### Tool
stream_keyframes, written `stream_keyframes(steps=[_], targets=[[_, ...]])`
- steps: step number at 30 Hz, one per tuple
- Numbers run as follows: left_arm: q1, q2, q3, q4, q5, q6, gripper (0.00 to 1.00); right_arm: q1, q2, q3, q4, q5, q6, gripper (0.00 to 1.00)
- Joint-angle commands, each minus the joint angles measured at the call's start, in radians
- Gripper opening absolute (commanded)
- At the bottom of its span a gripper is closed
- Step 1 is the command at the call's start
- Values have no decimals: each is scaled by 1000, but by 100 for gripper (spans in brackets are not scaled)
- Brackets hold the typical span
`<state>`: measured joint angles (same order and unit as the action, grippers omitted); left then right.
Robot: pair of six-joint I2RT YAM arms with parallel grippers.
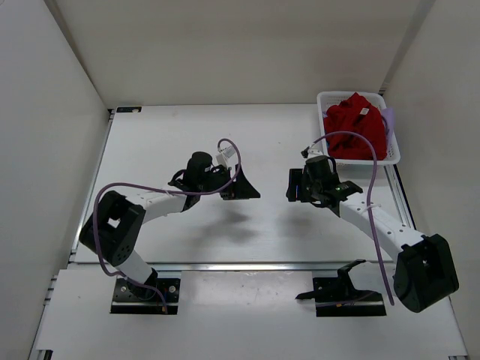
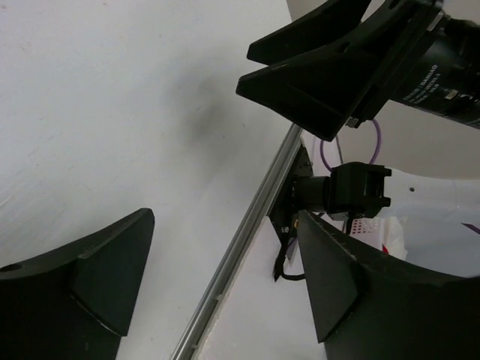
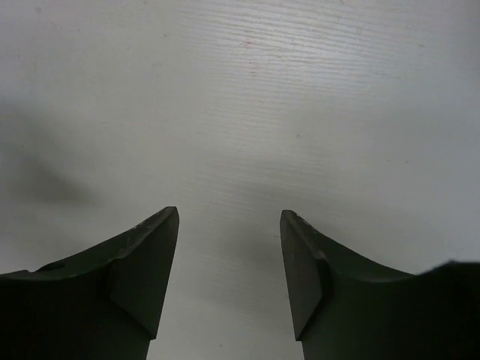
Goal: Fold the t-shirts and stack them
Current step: Grab crumpled tshirt from bin with the right arm
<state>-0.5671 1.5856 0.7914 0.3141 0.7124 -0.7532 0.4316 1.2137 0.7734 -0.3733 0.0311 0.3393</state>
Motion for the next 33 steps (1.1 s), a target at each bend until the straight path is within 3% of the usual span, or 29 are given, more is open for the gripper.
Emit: stream_keyframes(steps=[1, 2, 4, 5, 6, 8, 9, 12, 15, 20, 22, 24, 25, 27, 30, 33], targets=[[6, -3, -4, 78, 62, -30, 85, 12, -29, -5, 92, -23, -16, 54], [9, -16, -47, 150, 71, -64, 82, 33, -34, 1, 94, -17, -25, 54], [3, -32, -69, 204, 47, -69, 60, 38, -34, 7, 99, -8, -20, 43], [-4, -41, -66, 159, 39, -40, 47, 42, -36, 13, 97, -10, -17, 35], [-22, -52, -40, 120, -8, -13, 43, 21, -36, 12, 103, -16, -8, 29], [-63, -73, -12, -5, -105, 53, 24, -11, -33, 21, 106, -77, 10, 6], [-69, -76, -14, -21, -125, 63, 22, -23, -31, 27, 103, -83, 15, 1], [-128, -116, -12, -111, -246, 112, 10, -43, -16, 75, 96, -44, 12, 0], [-197, -157, -35, -147, -382, 164, 0, -140, 26, 165, 68, 12, -2, 0], [-266, -159, -86, -55, -398, 161, 0, -374, 160, 358, 28, 3, -25, 0], [-270, -157, -98, -38, -392, 161, 8, -430, 206, 401, 36, 16, -45, 1], [-266, -159, -119, -14, -369, 167, 25, -490, 268, 455, 43, 38, -65, 12], [-263, -161, -133, -10, -370, 160, 28, -513, 309, 498, 43, 33, -74, 15], [-249, -161, -152, 3, -355, 153, 43, -551, 378, 553, 51, 13, -79, 31], [-247, -156, -158, 16, -355, 147, 53, -596, 464, 627, 66, -66, -79, 41], [-251, -145, -161, 22, -338, 138, 55, -603, 555, 725, 59, -105, -77, 51]])
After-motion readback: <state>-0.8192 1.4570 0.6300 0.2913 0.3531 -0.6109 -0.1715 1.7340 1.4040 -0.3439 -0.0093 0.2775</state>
